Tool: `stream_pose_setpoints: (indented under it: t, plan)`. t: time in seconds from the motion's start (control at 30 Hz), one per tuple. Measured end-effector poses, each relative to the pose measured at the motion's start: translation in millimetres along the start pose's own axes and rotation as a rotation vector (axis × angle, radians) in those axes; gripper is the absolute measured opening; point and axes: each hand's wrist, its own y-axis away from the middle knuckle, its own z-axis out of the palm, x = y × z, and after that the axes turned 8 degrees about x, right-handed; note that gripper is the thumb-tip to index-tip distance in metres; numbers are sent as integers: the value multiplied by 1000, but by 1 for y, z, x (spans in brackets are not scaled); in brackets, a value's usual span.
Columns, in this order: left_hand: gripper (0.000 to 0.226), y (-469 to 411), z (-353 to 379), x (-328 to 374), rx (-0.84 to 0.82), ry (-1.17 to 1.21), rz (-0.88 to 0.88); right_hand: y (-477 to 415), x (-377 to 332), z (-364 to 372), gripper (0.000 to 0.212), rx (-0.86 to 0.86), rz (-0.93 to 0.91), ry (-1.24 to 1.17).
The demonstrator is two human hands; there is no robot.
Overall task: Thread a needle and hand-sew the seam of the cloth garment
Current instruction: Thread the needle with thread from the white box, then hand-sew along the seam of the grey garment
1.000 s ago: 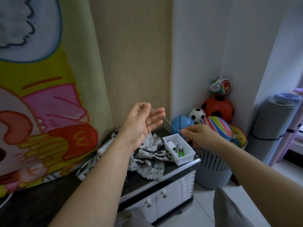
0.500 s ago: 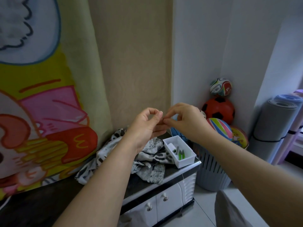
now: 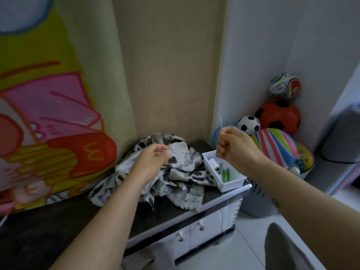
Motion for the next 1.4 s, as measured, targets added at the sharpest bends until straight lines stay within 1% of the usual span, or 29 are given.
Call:
stream_pose_setpoints:
  t: [0.1,0.17,0.23,0.3,0.37,0.4,0.43,0.47,0.53,0.57,0.6,0.63,0.7,0.73,0.8,0.87,0.9,0.97,1.0,1.03,1.07,1.1,1.13,1.17,1.2,1.23,1.27,1.37,1.4]
  plan:
    - [18,-19,-2,-39,79,-233,20,-20,30,8,30,-43,92,91]
    - [27,-27,-5,-59,140,-424,46,-31,50,19,27,-90,119,204]
    - [41,-33,-10,-78,185,-613,71,-42,71,33,19,-142,136,335]
    - [58,-37,-15,-90,166,-722,46,-50,87,44,15,-178,131,471]
    - [69,-44,-19,-101,121,-799,-3,-60,105,55,5,-223,93,599]
    - [69,-47,-19,-106,117,-823,-16,-63,112,60,5,-257,73,641]
    - [63,-49,-20,-111,133,-835,-15,-67,120,65,15,-291,60,659]
    - [50,-52,-20,-114,160,-828,4,-71,128,69,25,-317,35,680]
    - [24,-55,-23,-117,223,-767,61,-75,139,80,45,-347,-86,799]
    - [18,-57,-24,-117,246,-716,82,-76,143,86,49,-347,-166,879]
    - [18,-57,-25,-115,260,-656,95,-78,146,91,46,-333,-233,948]
    - [21,-57,-27,-111,265,-593,104,-81,147,94,36,-306,-280,999]
    - [24,-56,-30,-99,264,-466,132,-88,142,95,13,-223,-318,1041]
    - [25,-54,-33,-92,258,-403,146,-92,135,94,8,-183,-310,1022]
    - [27,-50,-39,-78,231,-302,169,-98,119,91,10,-106,-255,906]
    - [31,-47,-45,-64,215,-226,191,-96,97,89,12,-58,-197,697]
    - [34,-45,-47,-58,215,-186,194,-91,85,89,11,-75,-167,591]
    - [41,-43,-45,-44,215,-111,190,-73,64,91,3,-233,-105,458]
    - [41,-42,-45,-37,197,-74,196,-64,57,92,12,-334,-93,449]
    - [39,-41,-43,-31,164,-38,204,-54,52,94,25,-422,-95,473]
    - [38,-38,-42,-25,120,-12,215,-48,49,95,35,-474,-126,535]
    - [37,-36,-41,-21,74,-4,231,-43,47,98,37,-476,-180,611]
    - [39,-34,-39,-18,34,-20,251,-41,47,98,31,-446,-248,678]
    - [41,-31,-38,-15,13,-43,273,-41,46,98,19,-391,-292,709]
    - [43,-27,-39,-13,10,-65,297,-43,45,95,9,-335,-319,717]
    - [44,-25,-40,-12,25,-89,322,-44,42,92,4,-287,-330,719]
    - [45,-23,-42,-11,50,-114,350,-46,39,88,2,-256,-339,728]
    - [48,-19,-48,-7,100,-166,407,-48,29,78,17,-230,-394,840]
    - [48,-17,-50,-5,83,-163,403,-49,26,76,17,-224,-403,861]
